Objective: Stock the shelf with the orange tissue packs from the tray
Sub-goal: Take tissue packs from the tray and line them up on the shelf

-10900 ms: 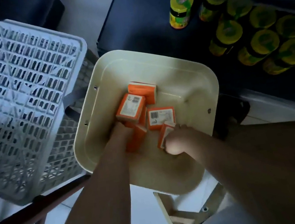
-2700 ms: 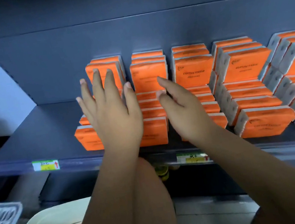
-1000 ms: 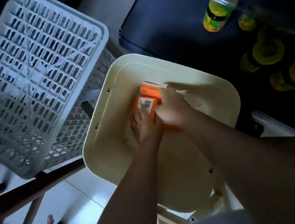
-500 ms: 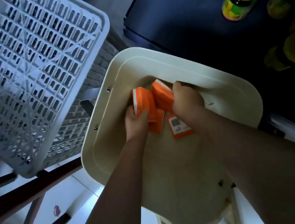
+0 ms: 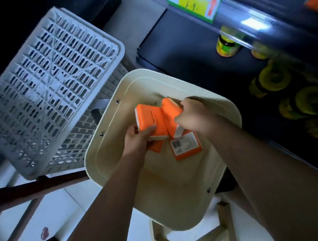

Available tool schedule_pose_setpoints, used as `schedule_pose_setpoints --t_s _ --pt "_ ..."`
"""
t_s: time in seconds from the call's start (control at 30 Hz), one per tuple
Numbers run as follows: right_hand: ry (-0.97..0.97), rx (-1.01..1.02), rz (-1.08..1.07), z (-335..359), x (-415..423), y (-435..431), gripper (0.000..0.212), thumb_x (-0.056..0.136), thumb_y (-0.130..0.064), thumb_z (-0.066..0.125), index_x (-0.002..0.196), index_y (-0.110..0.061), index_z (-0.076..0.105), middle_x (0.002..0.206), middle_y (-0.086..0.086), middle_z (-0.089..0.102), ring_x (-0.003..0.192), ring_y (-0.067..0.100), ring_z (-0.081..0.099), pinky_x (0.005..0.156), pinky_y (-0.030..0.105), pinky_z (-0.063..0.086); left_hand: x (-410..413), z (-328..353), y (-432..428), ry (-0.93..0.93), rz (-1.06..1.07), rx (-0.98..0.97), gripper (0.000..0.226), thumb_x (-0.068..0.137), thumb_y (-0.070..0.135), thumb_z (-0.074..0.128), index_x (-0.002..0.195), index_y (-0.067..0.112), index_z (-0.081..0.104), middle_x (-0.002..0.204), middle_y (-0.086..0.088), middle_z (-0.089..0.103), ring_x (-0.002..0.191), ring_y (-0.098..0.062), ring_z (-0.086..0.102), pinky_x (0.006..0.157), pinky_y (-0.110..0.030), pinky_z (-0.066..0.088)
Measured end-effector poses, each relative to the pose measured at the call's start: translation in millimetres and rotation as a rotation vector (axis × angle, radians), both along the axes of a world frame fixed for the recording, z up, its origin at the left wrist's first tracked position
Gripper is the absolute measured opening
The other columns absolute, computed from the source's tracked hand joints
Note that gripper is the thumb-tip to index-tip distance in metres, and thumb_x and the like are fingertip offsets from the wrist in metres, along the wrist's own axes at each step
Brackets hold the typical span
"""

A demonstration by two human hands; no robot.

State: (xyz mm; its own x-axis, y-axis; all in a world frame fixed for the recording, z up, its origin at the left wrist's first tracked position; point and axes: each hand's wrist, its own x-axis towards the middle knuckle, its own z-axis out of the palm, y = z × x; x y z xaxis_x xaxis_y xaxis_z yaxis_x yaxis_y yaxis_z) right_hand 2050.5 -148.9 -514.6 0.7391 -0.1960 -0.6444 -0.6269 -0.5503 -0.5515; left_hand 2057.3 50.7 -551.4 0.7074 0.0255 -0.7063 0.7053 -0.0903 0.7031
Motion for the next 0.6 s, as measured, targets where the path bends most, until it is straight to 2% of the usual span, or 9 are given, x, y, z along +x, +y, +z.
schedule_pose_setpoints --t_s 0.07,0.17,0.2,0.27,0.37,0.43,0.5,0.53,0.6 --pt "0.017 -0.012 0.054 21 3 1 0.044 0.089 -0.025 0.066 0.130 -0.009 0.062 0.123 0.012 0.065 0.116 0.030 0.063 0.082 0.030 0.043 -6 15 0 -0.022 -0.001 -0.032 0.020 0.088 0.004 0.076 0.099 0.011 0.062 0.079 -0.001 0.076 0.075 -0.017 0.075 0.078 -0.044 0.062" --pt "-0.016 -0.021 0.111 57 4 1 0.022 0.081 -0.029 0.068 0.098 -0.016 0.063 0.097 0.003 0.065 0.086 0.019 0.063 0.062 0.027 0.038 -15 33 7 -0.033 0.043 -0.114 0.021 0.090 0.006 0.073 0.111 0.005 0.066 0.091 -0.009 0.077 0.088 -0.025 0.075 0.081 -0.044 0.062" --pt "-0.051 -0.033 0.126 70 4 1 0.020 0.078 -0.031 0.069 0.088 -0.017 0.059 0.090 0.000 0.061 0.078 0.016 0.060 0.057 0.027 0.035 -16 38 9 -0.033 0.075 -0.134 0.026 0.091 0.008 0.072 0.116 0.005 0.066 0.097 -0.012 0.075 0.092 -0.029 0.074 0.083 -0.046 0.062" --pt "-0.123 -0.052 0.143 98 2 0 0.025 0.073 -0.036 0.068 0.076 -0.016 0.053 0.079 -0.002 0.056 0.071 0.016 0.057 0.052 0.027 0.032 -17 50 11 -0.054 0.116 -0.145 0.022 0.092 0.007 0.068 0.114 0.008 0.068 0.094 -0.011 0.073 0.086 -0.027 0.072 0.076 -0.042 0.062" --pt "-0.227 -0.076 0.127 132 -6 -4 0.021 0.076 -0.025 0.071 0.090 -0.011 0.062 0.087 0.004 0.062 0.079 0.021 0.063 0.058 0.029 0.042 -13 72 8 -0.069 0.129 -0.199 0.025 0.089 0.010 0.072 0.114 0.007 0.071 0.091 -0.009 0.073 0.081 -0.024 0.071 0.066 -0.035 0.061" --pt "-0.304 -0.121 0.115 150 -13 -12 0.021 0.075 -0.016 0.069 0.094 -0.010 0.064 0.089 0.005 0.064 0.085 0.025 0.065 0.063 0.034 0.045 -8 91 0 -0.064 0.096 -0.250 0.051 0.073 0.026 0.084 0.119 0.007 0.073 0.099 -0.009 0.074 0.087 -0.023 0.071 0.065 -0.033 0.060" --pt "-0.368 -0.161 0.099 172 -20 -20 0.020 0.073 -0.018 0.068 0.092 -0.012 0.063 0.088 0.004 0.062 0.084 0.024 0.064 0.063 0.037 0.045 -2 114 -10 -0.116 0.063 -0.290 0.070 0.061 0.034 0.088 0.123 0.008 0.071 0.104 -0.008 0.075 0.092 -0.024 0.071 0.068 -0.032 0.058" --pt "-0.389 -0.181 0.103 185 -22 -23 0.023 0.073 -0.020 0.069 0.094 -0.012 0.064 0.089 0.005 0.063 0.085 0.024 0.064 0.064 0.038 0.046 0 125 -15 -0.166 0.055 -0.307 0.069 0.064 0.032 0.088 0.126 0.008 0.068 0.106 -0.009 0.075 0.095 -0.025 0.072 0.072 -0.034 0.059" --pt "-0.417 -0.227 0.136 212 -27 -29 0.027 0.075 -0.022 0.069 0.099 -0.011 0.065 0.092 0.009 0.066 0.085 0.025 0.064 0.064 0.037 0.044 4 145 -23 -0.267 0.068 -0.337 0.052 0.078 0.020 0.082 0.126 0.011 0.063 0.107 -0.011 0.075 0.098 -0.029 0.072 0.085 -0.043 0.059"
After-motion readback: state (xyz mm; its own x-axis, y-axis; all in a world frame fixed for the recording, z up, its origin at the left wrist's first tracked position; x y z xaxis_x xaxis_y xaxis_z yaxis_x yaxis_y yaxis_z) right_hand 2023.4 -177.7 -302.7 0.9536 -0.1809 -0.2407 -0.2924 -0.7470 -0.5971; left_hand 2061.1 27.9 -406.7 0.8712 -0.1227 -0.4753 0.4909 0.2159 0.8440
